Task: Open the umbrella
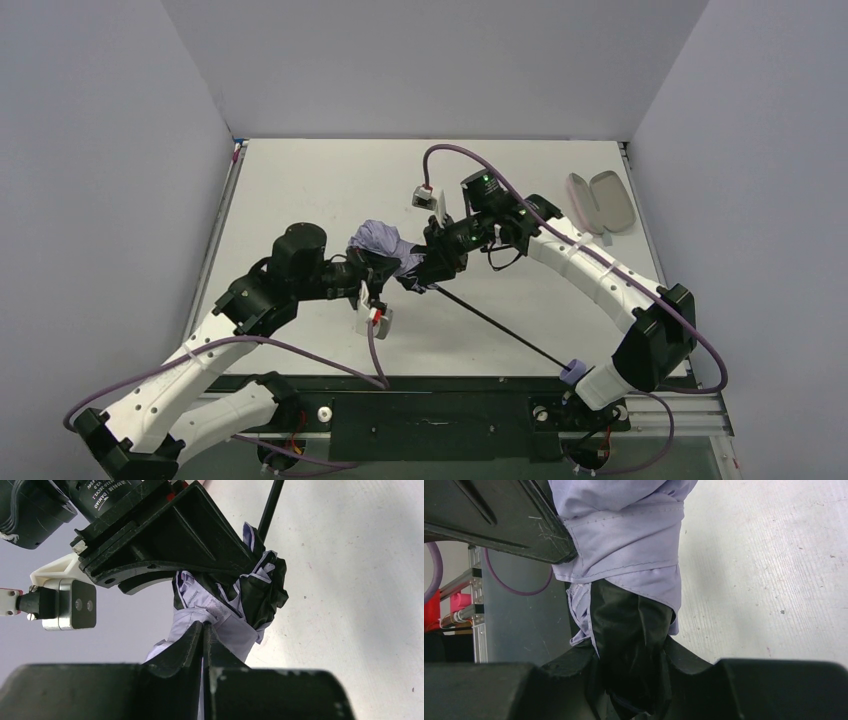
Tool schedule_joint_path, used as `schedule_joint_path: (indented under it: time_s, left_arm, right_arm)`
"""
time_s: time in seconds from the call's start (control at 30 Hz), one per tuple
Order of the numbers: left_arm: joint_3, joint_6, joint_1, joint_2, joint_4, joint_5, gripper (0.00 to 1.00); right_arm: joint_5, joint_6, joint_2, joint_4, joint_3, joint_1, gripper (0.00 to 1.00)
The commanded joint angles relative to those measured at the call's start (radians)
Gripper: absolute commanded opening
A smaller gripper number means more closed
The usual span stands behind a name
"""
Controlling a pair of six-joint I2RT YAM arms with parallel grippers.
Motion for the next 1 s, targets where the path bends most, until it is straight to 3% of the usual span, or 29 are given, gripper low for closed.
schedule_joint_path:
  time_s: [0.0,0.53,0.77,0.97]
  left_arm:
    - [0.008,-0.004,-0.007,0.01,0.066,-0.044,0.0]
    - [0.01,-0.335,-0.008,0.057,0.478,-0.218,0.0]
    - [0.018,-0.397,-0.008,0.079,0.556,-0.309,0.0]
    - [0.03,-0.46,-0.002,0.074,0.526,-0.363,0.0]
  right_arm:
    - [-0.067,-0.044,-0.048,-0.009,0.048,0.031,0.0]
    - [-0.012,-0.127,-0.02,-0.089,0.106,0.05,0.0]
    - [-0.009,-0.133,-0.018,-0.091,0.105,0.05,0.0]
    - [-0.005,-0.142,-0.027,-0.096,0.096,0.044,0.0]
